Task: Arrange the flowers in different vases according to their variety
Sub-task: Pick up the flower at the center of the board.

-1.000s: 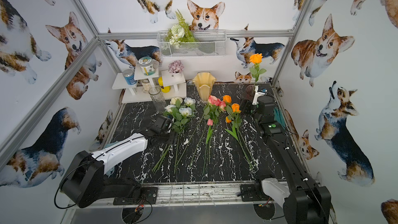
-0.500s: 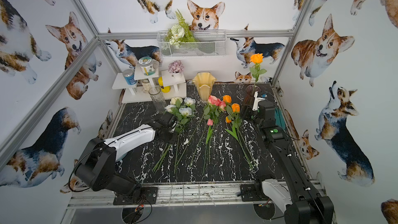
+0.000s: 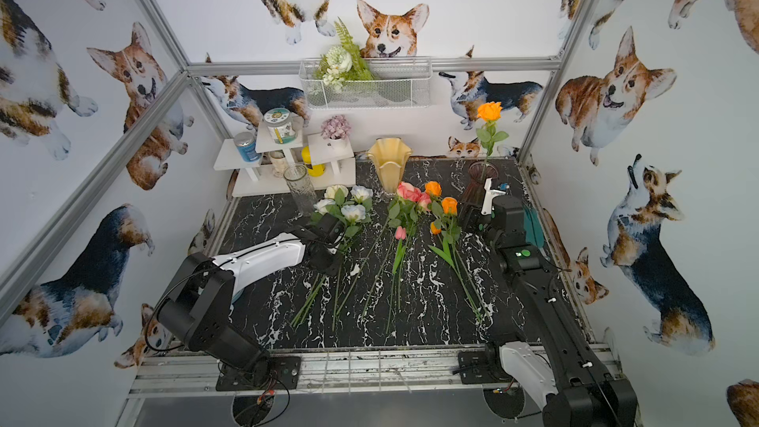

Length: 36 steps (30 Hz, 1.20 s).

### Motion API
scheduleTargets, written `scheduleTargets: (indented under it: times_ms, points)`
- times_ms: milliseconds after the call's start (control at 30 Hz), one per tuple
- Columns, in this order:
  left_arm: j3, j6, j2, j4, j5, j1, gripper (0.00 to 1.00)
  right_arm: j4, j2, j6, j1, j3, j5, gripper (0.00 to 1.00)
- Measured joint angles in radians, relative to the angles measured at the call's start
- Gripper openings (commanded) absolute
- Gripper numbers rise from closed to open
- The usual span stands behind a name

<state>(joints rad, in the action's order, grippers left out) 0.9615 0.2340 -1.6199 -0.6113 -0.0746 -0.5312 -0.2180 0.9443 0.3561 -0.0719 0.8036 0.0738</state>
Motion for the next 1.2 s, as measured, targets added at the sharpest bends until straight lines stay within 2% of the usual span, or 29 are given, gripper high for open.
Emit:
scheduleTargets:
  times_ms: [500,1033,1200]
  points:
    - [0.013,0.000,-0.066,0.005,-0.001,-0.008,0.33,-0.002,-0.010,0.006,0.000,-0.006,-0.016,0.72]
    - [0.013,0.000,-0.076,0.009,-0.009,-0.018,0.03,-0.002,-0.018,0.012,0.000,-0.032,-0.022,0.71]
    - [0.011,0.001,-0.065,0.013,-0.024,-0.018,0.00,-0.002,-0.019,0.026,0.000,-0.034,-0.022,0.70]
